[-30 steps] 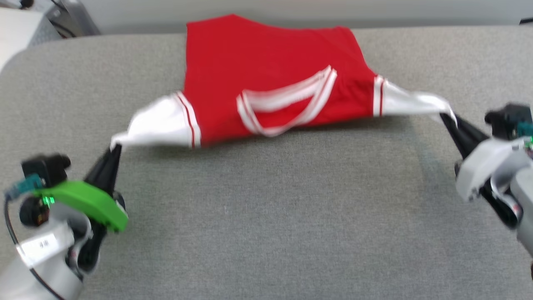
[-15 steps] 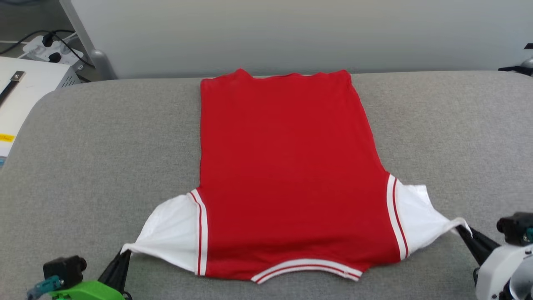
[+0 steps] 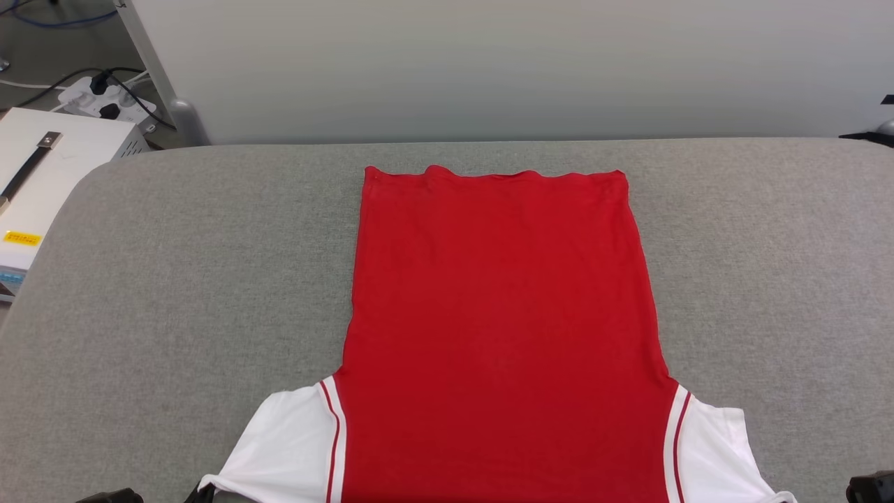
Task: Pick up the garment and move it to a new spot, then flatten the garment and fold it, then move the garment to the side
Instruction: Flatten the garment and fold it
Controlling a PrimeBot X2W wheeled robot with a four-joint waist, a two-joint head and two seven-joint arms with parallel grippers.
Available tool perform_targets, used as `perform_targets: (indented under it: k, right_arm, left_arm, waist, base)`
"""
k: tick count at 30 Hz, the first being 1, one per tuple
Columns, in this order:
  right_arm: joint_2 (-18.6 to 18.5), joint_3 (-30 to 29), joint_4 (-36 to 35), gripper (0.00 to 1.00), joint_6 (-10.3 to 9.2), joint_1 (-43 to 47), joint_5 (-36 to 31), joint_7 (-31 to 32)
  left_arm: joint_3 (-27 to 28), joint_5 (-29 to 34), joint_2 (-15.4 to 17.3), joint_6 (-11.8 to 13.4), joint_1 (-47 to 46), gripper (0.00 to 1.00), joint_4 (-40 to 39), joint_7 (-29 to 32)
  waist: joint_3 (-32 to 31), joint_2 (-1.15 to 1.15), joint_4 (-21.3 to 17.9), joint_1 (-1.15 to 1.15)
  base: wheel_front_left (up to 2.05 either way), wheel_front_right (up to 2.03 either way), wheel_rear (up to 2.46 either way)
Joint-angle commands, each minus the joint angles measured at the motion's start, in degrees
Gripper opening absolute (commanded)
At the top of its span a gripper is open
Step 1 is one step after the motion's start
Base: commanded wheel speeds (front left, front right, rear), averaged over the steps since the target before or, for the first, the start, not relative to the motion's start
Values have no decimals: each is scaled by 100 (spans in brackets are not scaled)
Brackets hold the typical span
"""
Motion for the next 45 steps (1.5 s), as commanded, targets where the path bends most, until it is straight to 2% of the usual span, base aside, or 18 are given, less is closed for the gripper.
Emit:
perform_targets:
  k: [1, 3, 4, 5, 6, 14, 20, 26, 31, 40, 45]
  right_arm:
    - [28, -186, -76, 0, -12, 73, -117, 74]
    - [130, -352, -206, 0, -12, 94, -223, 175]
    - [171, -430, -251, 26, -12, 91, -284, 216]
    - [224, -508, -307, 65, -12, 81, -348, 284]
    - [265, -561, -358, 99, -12, 69, -386, 337]
    - [390, -1100, -983, 100, -12, -159, -539, 661]
    - [216, -2086, -1711, 100, -12, -800, -535, 804]
    - [38, -2450, -1977, 100, -12, -2136, -593, 1190]
    - [-109, -2038, -1833, 100, -12, -3464, -606, 1878]
    - [-217, -1056, -140, 100, -12, -5677, -327, 4621]
    - [-275, -688, 604, 100, -12, -6534, -562, 5421]
  left_arm:
    - [103, 118, -7, -43, 52, 0, 90, -33]
    - [161, 180, -62, -126, 8, 0, 139, -34]
    - [193, 222, -84, -155, -11, 0, 150, -34]
    - [224, 274, -116, -187, -32, 0, 162, -34]
    - [245, 315, -144, -210, -51, 0, 163, -34]
    - [509, 652, -449, -320, -162, 0, -163, -34]
    - [530, 1063, -555, -99, -206, 0, -770, -34]
    - [419, 1269, -634, 105, -433, 0, -1353, 24]
    - [279, 1443, -726, 188, -767, 0, -1678, 89]
    - [175, 1612, -986, 149, -1225, 0, -2034, 28]
    - [144, 1722, -1127, 93, -1432, 0, -2162, -2]
  waist:
    - [15, 0, 12, 1]
    - [32, 0, 23, 1]
    - [39, 0, 32, 1]
    - [49, 0, 41, 1]
    - [59, 0, 49, 1]
    - [163, 0, 181, 1]
    - [418, 0, 379, 1]
    - [896, 0, 654, 1]
    - [1371, 0, 879, 1]
    - [2140, 0, 1339, 1]
    - [2518, 0, 1603, 1]
  base:
    - [0, 0, 0]
    - [0, 0, 0]
    - [0, 0, 0]
    - [0, 0, 0]
    - [0, 0, 0]
    - [0, 0, 0]
    - [0, 0, 0]
    - [0, 0, 0]
    - [0, 0, 0]
    - [0, 0, 0]
    - [0, 0, 0]
